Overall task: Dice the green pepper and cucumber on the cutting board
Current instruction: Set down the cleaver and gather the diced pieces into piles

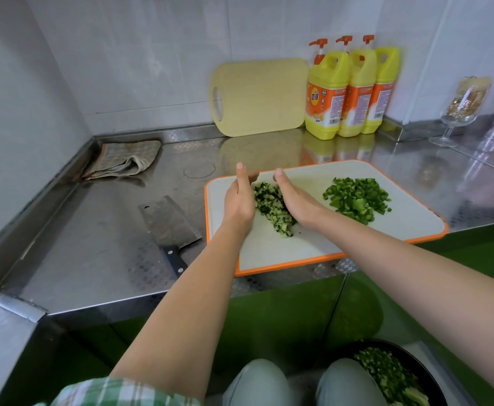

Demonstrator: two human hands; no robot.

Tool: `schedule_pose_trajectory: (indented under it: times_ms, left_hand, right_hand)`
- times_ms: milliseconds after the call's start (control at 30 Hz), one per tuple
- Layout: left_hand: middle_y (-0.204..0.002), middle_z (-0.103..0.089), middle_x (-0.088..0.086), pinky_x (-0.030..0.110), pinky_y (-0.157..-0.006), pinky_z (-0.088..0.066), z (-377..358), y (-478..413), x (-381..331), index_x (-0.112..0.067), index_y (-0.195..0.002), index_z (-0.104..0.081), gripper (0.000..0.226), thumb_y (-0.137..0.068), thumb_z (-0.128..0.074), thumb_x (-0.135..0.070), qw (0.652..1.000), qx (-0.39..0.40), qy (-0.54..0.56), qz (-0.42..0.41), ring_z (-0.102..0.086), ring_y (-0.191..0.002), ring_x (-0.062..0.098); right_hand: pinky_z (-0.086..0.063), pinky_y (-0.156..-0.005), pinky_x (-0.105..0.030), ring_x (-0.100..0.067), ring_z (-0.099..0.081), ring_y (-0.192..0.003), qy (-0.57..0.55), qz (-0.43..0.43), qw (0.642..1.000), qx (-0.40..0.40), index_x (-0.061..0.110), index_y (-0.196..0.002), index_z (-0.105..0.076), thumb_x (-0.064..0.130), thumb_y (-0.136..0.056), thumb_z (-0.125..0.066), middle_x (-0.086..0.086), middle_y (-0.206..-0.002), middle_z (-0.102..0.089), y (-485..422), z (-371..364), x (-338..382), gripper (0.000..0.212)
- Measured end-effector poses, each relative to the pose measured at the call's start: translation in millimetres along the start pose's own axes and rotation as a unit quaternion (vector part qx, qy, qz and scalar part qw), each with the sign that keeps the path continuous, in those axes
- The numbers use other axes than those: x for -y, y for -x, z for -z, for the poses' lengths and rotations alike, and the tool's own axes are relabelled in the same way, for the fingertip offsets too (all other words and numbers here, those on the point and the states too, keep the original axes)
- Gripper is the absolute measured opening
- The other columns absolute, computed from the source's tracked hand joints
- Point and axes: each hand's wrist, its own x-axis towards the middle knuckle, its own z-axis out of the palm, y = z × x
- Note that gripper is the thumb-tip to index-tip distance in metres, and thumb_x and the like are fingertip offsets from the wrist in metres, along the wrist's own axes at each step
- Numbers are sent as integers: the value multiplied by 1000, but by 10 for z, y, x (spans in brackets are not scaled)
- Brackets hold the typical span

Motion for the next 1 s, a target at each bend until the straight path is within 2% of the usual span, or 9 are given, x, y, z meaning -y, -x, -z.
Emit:
schedule_pose_trajectory:
  times_ms: [200,300,367,500,567,700,900,967,1000]
  left_hand:
    - [-131,-60,-1,32,-107,-34,-6,-2,12,-18,-123,-63,70,-99,-10,-58,1000,-3,6,-2,-51,-124,16]
    - [-133,-59,0,29,-103,-33,-5,-2,18,-18,-124,-62,70,-100,-10,-58,1000,0,1,-5,-50,-124,16]
    - [-133,-59,0,27,-102,-32,-7,-12,16,-18,-123,-62,69,-100,-10,-56,1000,3,-4,-12,-50,-125,16]
    - [-134,-58,-1,26,-101,-31,-1,-30,23,-19,-124,-62,69,-100,-10,-57,1000,7,-5,-9,-50,-125,16]
    - [-134,-58,-1,27,-101,-31,2,-38,31,-18,-124,-62,69,-100,-10,-57,1000,4,-4,-9,-50,-124,16]
    - [-132,-59,-1,28,-102,-32,-4,-37,29,-20,-121,-62,68,-100,-10,-58,1000,3,3,-8,-51,-124,16]
    - [-132,-59,-1,28,-102,-32,-1,-12,18,-19,-122,-62,69,-100,-9,-57,1000,9,-5,-12,-50,-124,15]
    - [-132,-59,-1,30,-104,-33,-5,-18,21,-20,-122,-62,69,-100,-9,-57,1000,13,-7,-10,-50,-124,15]
    - [-132,-59,-1,30,-105,-33,-8,-20,25,-21,-121,-63,69,-100,-9,-58,1000,13,-9,-9,-50,-124,15]
  right_hand:
    - [-7,-120,-46,-20,-12,-148,-66,-70,993,-63,26,-154,-21,78,-84,2,2,-160,-19,-102,255,-74,90]
    - [1,-120,-48,-27,-2,-149,16,-80,996,-44,25,-155,-14,69,-89,6,-4,-161,-11,-12,171,-83,82]
    - [3,-118,-40,-28,1,-149,73,-52,995,-38,19,-155,-12,56,-98,4,-10,-161,-9,68,41,-22,70]
    - [-1,-118,-38,-28,-6,-148,63,-24,997,-37,14,-154,-17,47,-102,-1,-14,-159,-16,74,-111,82,63]
    - [-4,-121,-39,-24,-11,-148,25,-1,999,-28,18,-154,-19,53,-101,-3,-6,-160,-19,40,-105,66,65]
    - [-8,-120,-41,-20,-15,-148,-72,-56,994,-53,23,-155,-18,67,-93,-1,0,-160,-20,-119,121,-24,77]
    - [1,-120,-49,-24,2,-149,-34,-63,997,-22,30,-155,-14,82,-79,3,3,-161,-11,-126,28,-126,93]
    - [-7,-121,-47,-20,-10,-149,-64,-55,996,-21,26,-154,-19,84,-77,-3,0,-160,-18,-145,62,-124,98]
    - [-13,-120,-44,-19,-19,-147,-62,-42,997,-36,22,-153,-25,76,-86,-9,-1,-158,-25,-147,122,-117,88]
